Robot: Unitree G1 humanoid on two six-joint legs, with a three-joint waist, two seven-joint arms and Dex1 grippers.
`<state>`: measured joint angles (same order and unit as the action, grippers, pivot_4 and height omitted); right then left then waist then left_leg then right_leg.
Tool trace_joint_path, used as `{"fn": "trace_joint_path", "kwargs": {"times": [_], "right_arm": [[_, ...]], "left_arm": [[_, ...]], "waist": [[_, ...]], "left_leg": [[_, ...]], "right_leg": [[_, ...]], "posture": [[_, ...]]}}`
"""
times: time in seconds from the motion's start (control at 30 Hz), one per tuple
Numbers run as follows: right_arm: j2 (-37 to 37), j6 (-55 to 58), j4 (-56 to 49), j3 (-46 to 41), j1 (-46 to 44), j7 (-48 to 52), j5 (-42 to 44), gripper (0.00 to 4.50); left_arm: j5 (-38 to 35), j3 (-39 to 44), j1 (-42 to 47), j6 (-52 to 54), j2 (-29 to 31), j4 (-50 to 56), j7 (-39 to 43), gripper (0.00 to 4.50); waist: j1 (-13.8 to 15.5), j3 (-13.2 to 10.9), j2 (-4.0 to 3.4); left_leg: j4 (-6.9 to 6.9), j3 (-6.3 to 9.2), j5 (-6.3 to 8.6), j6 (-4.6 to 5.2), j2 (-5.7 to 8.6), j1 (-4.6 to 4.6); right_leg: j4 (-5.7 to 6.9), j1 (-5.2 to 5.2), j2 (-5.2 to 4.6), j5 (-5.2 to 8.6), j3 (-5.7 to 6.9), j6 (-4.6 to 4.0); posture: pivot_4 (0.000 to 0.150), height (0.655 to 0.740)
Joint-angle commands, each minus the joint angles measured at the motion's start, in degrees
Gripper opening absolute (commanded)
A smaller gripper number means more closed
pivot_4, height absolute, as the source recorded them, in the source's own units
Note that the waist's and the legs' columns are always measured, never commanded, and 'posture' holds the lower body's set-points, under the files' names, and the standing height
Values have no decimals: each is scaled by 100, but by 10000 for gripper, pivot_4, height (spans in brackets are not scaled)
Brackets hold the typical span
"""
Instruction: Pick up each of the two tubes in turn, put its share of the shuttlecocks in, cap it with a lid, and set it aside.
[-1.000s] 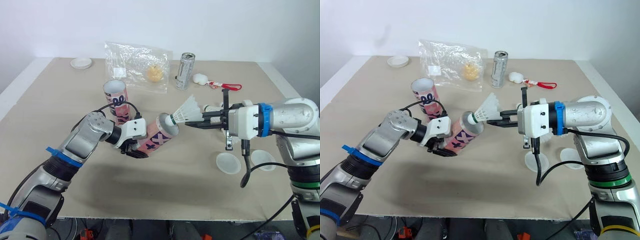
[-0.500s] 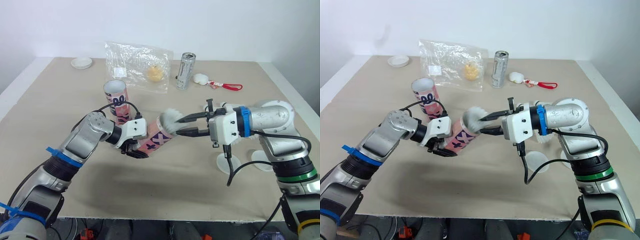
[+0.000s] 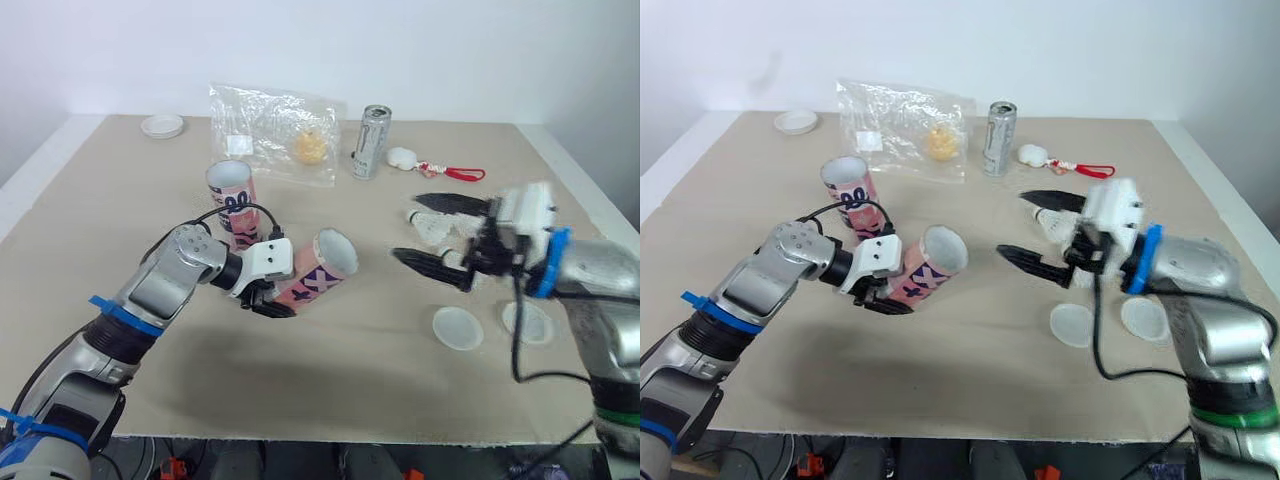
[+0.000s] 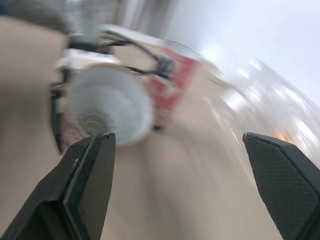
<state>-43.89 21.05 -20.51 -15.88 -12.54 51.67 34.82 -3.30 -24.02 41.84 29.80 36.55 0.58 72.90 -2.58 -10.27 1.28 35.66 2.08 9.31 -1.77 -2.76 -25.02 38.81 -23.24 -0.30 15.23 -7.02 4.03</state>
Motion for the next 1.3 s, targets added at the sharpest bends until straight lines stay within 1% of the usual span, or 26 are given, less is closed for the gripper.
{"fn": "trace_joint_path", "kwargs": {"times": [0.03,0.17,0.23,0.3,0.43,0.53,0.67,0.8,1.17,1.2,1.23,1.27,1.3], "right_arm": [[318,560,-501,-710,801,-870,325,44624],[832,863,-863,-980,1459,-1759,330,44624],[1085,944,-977,-1003,1632,-2157,275,44624],[1219,918,-999,-935,1753,-2364,119,44624],[1355,804,-698,-658,1791,-2626,-307,44624],[1476,771,-409,-512,1630,-2732,-432,44624],[1472,780,-96,-238,1369,-2624,-567,44624],[1443,578,469,-15,1095,-2478,-844,44624],[1468,284,1689,77,243,-2359,-1113,44624],[1453,261,1761,83,192,-2334,-1126,40732],[1441,240,1824,89,150,-2311,-1138,39232],[1433,219,1868,91,124,-2303,-1155,36829],[1426,194,1909,93,101,-2306,-1182,32637]], "left_arm": [[64,-60,3,-32,41,-71,36,30178],[71,-84,77,-92,0,-178,75,30178],[81,-108,135,-143,-24,-244,116,30178],[91,-127,185,-190,-49,-299,144,30178],[119,-142,256,-245,-105,-377,160,30178],[135,-140,271,-252,-148,-389,162,30178],[157,-121,244,-233,-171,-357,153,30178],[135,-77,91,-143,-64,-171,149,30178],[137,-64,0,-19,-44,-8,35,30178],[138,-66,-5,-16,-43,-3,26,30178],[141,-68,-13,-18,-41,-2,14,30178],[145,-71,-20,-21,-40,0,3,30178],[149,-75,-25,-27,-37,-2,-8,30178]], "waist": [[0,0,0],[-21,2,-6],[-22,3,-6],[-20,3,-6],[-18,3,-5],[-17,3,-5],[-9,3,-6],[-8,3,-6],[-15,2,-6],[-13,2,-6],[-13,2,-6],[-12,3,-6],[-13,3,-6]], "left_leg": [[2,2,0,0,0,1],[11,-10,0,0,1,8],[12,-11,-2,1,0,15],[13,-15,-4,3,0,17],[16,-22,-5,3,0,16],[13,-23,-5,4,0,15],[14,-23,-5,3,1,12],[13,-22,-5,4,2,9],[8,-22,-4,4,3,10],[8,-21,-4,4,3,10],[8,-21,-4,4,3,10],[8,-21,-4,4,3,10],[8,-21,-4,4,3,10]], "right_leg": [[5,1,0,1,0,0],[15,-2,-1,-2,-10,0],[16,1,0,2,-11,-23],[16,1,-2,-2,-15,-24],[14,1,-4,-2,-20,-22],[14,0,-3,2,-21,-22],[14,-1,-4,2,-20,-20],[13,-1,-4,5,-20,-18],[13,-2,-2,5,-22,-14],[13,-2,-2,5,-21,-14],[13,-1,-2,5,-21,-13],[13,-1,-2,6,-21,-13],[13,-1,-2,6,-20,-11]], "posture": [[1500,7400],[1500,7400],[1500,7400],[1500,7400],[1500,7400],[1500,7400],[1500,7400],[1500,7400],[1500,7400],[1500,7400],[1500,7400],[1500,7400],[1500,7400]]}}
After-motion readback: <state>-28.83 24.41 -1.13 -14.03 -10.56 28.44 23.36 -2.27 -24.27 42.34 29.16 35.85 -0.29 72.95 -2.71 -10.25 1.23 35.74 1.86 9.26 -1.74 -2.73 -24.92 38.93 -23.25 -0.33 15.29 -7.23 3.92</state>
